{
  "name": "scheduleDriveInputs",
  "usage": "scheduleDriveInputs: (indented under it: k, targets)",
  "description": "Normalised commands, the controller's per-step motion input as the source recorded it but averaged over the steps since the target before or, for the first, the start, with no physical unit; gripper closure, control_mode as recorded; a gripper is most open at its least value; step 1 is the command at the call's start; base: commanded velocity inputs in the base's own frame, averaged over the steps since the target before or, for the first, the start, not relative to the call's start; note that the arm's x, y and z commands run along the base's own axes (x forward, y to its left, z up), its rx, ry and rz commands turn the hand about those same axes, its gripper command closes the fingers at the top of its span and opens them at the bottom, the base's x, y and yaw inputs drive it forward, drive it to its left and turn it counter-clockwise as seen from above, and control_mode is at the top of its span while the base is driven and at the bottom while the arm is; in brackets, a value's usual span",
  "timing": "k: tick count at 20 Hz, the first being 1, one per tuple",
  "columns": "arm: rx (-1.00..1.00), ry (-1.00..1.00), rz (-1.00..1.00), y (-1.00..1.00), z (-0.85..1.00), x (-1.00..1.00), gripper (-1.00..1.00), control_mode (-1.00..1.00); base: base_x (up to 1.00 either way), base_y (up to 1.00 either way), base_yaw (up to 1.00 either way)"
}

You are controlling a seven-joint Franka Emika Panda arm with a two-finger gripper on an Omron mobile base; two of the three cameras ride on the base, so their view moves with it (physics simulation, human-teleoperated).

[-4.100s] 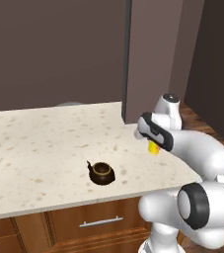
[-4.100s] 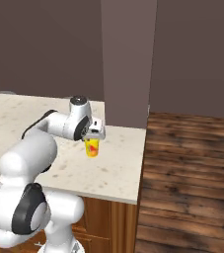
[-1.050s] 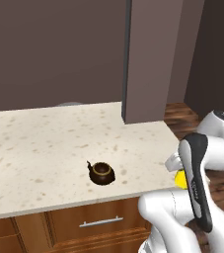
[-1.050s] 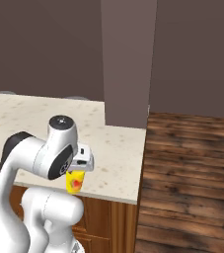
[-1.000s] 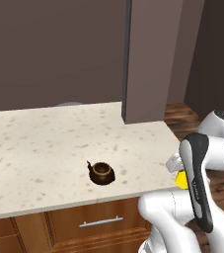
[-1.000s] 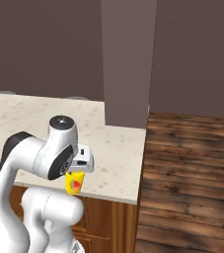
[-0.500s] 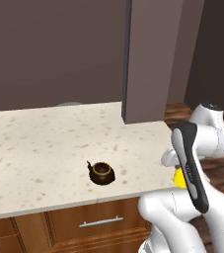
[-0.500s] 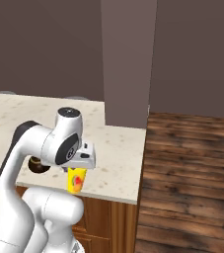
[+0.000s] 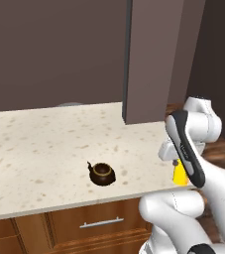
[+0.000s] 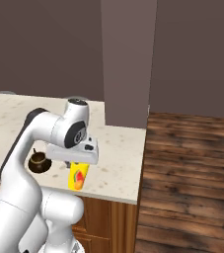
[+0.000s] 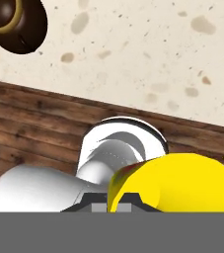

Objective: Pick the teapot and cup and place them in the sink. Then turn on the water.

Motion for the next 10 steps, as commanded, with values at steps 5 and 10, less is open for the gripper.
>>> scheduleDriveInputs:
  k: [5, 10]
  targets:
    - [0.00, 0.14, 0.00, 0.00, -0.03, 0.04, 1.00, -1.00, 0.00, 0.00, 0.00]
    - [0.00, 0.02, 0.00, 0.00, -0.02, 0.00, 1.00, 1.00, -0.13, 0.00, 0.00]
